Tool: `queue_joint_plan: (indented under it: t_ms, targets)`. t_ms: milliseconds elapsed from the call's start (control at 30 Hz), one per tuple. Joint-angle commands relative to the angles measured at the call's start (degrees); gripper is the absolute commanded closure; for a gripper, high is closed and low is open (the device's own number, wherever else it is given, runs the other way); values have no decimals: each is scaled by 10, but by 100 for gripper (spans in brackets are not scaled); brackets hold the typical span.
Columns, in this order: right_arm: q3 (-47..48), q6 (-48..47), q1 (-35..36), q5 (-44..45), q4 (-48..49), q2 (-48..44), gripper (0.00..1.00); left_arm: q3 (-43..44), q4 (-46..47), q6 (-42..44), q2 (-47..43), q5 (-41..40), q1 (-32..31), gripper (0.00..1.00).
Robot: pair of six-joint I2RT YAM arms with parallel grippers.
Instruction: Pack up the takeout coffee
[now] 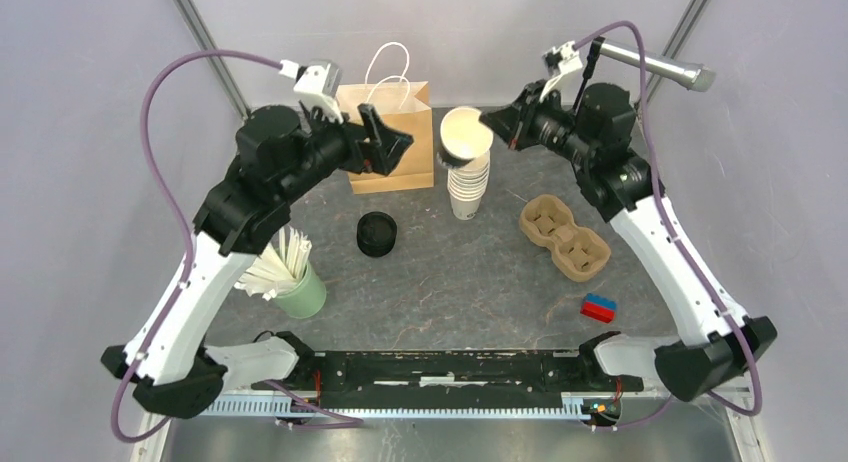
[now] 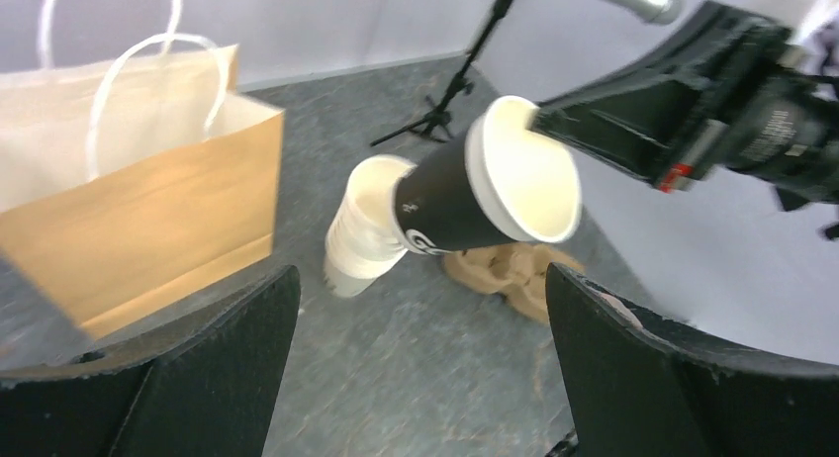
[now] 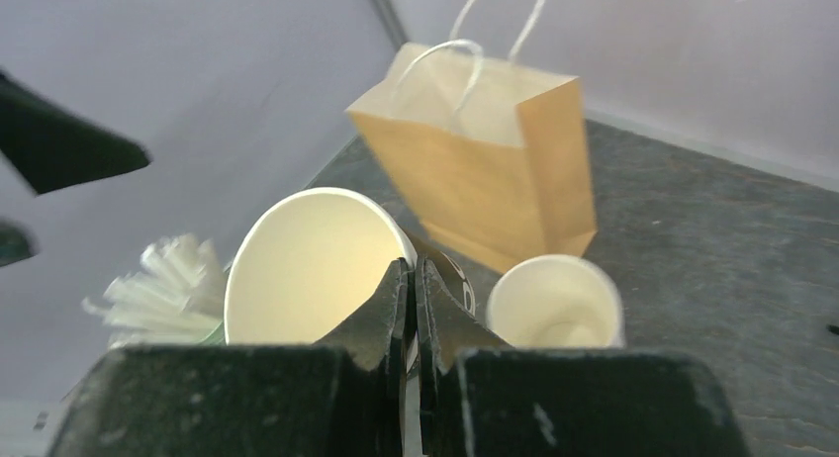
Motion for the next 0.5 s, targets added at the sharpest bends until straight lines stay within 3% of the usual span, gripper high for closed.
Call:
queue_joint_plan:
  t_ms: [0,233,467]
  targets:
    - [-63,-22,58,6,10,-55,100,-79,-24,74,-57,-72,-1,0]
    - [-245,-59,165,50,23,-121,100,-223,-20,132,-140,-90,-1,0]
    - [-405,-80,244,86,90,-116,100,-299,-6,164,-169,-121,-2,0]
